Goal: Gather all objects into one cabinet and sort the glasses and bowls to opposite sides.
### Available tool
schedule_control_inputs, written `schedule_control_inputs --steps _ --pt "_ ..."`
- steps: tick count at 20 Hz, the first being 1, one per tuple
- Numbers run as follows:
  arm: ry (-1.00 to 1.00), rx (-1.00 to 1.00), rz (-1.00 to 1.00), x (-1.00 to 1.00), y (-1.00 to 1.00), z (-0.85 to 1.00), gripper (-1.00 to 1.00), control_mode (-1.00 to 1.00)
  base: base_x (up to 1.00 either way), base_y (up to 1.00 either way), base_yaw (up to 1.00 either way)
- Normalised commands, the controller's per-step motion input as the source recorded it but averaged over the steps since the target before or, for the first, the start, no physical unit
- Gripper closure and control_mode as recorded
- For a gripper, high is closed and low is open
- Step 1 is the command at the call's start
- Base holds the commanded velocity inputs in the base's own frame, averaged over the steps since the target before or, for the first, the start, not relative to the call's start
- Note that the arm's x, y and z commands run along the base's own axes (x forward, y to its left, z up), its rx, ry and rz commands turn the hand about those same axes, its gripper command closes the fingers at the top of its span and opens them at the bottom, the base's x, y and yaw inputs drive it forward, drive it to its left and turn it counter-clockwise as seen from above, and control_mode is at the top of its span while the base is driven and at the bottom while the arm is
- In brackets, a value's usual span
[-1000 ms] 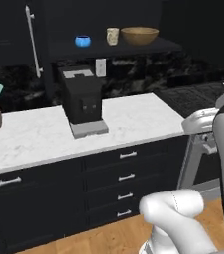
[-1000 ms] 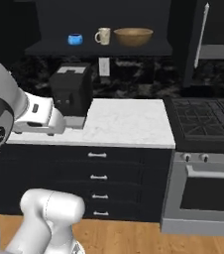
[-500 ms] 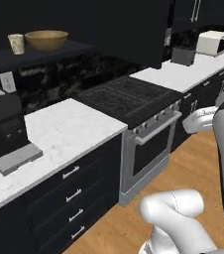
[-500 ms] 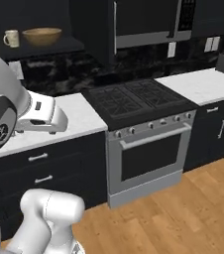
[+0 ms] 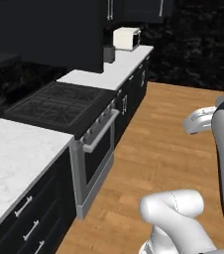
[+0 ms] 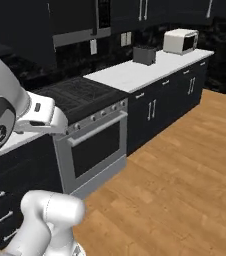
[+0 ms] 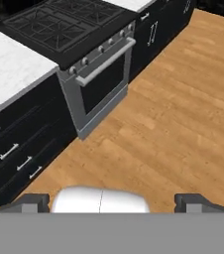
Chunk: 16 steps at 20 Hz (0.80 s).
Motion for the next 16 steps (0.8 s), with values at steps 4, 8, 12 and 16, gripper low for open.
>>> schedule_control_inputs --steps 4,8,12,16 --pt "0.0 0.0 0.0 0.0 0.0 0.0 -1.0 1.0 0.31 -0.09 -0.54" --pt "0.0 0.0 0.0 0.0 0.0 0.0 -1.0 1.0 0.6 -0.06 -0.61" --pt "0.0 0.0 0.0 0.0 0.0 0.0 -1.0 1.0 0.69 0.0 -0.62" --pt "0.0 0.0 0.0 0.0 0.0 0.0 -1.0 1.0 0.94 0.0 -0.5"
